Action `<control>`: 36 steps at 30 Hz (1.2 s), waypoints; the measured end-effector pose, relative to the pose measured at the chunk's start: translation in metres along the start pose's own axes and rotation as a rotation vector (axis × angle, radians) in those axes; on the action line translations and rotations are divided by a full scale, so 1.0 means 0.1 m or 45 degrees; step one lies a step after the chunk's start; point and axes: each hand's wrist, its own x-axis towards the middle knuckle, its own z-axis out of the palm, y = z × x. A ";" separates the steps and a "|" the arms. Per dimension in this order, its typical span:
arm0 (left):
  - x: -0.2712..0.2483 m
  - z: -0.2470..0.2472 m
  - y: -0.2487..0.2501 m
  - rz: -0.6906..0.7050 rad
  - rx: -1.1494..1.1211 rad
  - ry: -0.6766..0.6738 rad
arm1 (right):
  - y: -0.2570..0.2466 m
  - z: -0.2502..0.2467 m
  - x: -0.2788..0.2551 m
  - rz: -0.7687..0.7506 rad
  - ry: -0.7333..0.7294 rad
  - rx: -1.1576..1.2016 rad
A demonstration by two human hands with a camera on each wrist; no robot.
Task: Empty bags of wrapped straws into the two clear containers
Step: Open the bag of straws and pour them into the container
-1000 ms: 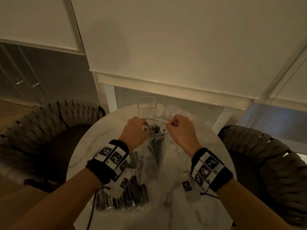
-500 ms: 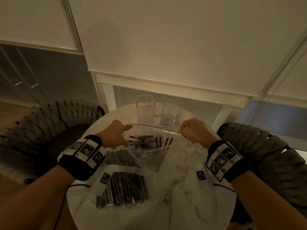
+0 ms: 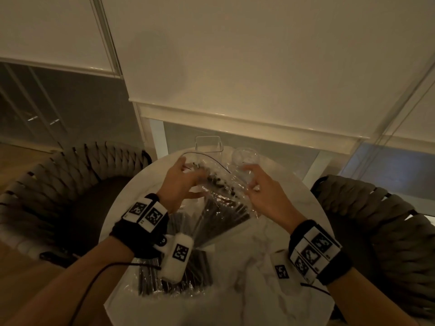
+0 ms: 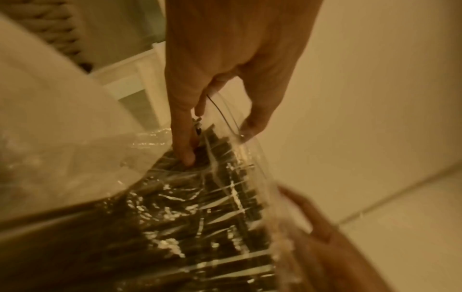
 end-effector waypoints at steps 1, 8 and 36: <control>0.00 0.01 -0.02 0.076 0.114 -0.012 | 0.00 0.00 -0.03 -0.110 -0.043 -0.021; 0.00 0.01 -0.04 0.351 0.476 -0.058 | 0.23 0.06 -0.02 0.021 -0.067 -0.250; 0.37 -0.02 -0.33 0.029 0.493 -0.457 | 0.65 0.28 0.58 0.313 -0.330 0.142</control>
